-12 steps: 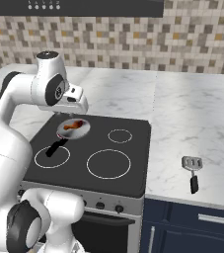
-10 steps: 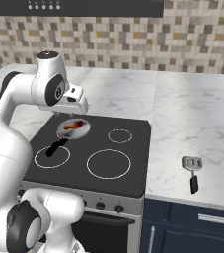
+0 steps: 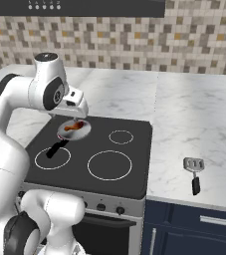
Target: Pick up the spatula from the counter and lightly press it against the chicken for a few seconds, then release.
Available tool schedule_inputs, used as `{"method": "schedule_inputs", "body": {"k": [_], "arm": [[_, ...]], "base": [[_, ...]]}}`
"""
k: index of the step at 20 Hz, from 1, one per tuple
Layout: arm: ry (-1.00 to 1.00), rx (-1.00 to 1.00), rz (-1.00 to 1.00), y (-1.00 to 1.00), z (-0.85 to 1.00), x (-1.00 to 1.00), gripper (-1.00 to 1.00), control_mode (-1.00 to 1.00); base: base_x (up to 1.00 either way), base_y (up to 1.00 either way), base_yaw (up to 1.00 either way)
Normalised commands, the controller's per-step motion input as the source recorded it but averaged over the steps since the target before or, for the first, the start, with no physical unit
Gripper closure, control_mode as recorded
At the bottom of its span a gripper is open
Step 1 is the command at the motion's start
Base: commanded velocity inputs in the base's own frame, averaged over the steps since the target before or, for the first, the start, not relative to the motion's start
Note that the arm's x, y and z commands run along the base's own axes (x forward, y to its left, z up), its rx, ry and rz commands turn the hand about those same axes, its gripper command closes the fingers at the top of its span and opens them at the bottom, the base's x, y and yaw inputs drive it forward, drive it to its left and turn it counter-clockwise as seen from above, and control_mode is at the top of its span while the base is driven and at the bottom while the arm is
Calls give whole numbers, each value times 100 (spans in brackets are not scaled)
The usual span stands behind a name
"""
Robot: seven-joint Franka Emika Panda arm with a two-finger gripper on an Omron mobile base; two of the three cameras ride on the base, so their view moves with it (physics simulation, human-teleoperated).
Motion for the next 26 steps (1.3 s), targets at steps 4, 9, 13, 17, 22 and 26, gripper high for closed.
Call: {"method": "schedule_inputs", "body": {"k": [4,9,13,17,22,26], "arm": [[-8,0,-1,-23,0,-21,-100,-100],[-7,-5,0,-39,0,-25,-100,-100],[-1,-7,0,-48,0,-22,-100,-100],[-2,-8,0,-41,0,-16,-100,-100],[-2,-4,0,-44,0,-13,-100,-100],[0,-3,0,-46,0,-9,-100,-100]], "base": [[0,0,0],[0,0,0],[0,0,0],[0,0,0],[0,0,0],[0,0,0]]}}
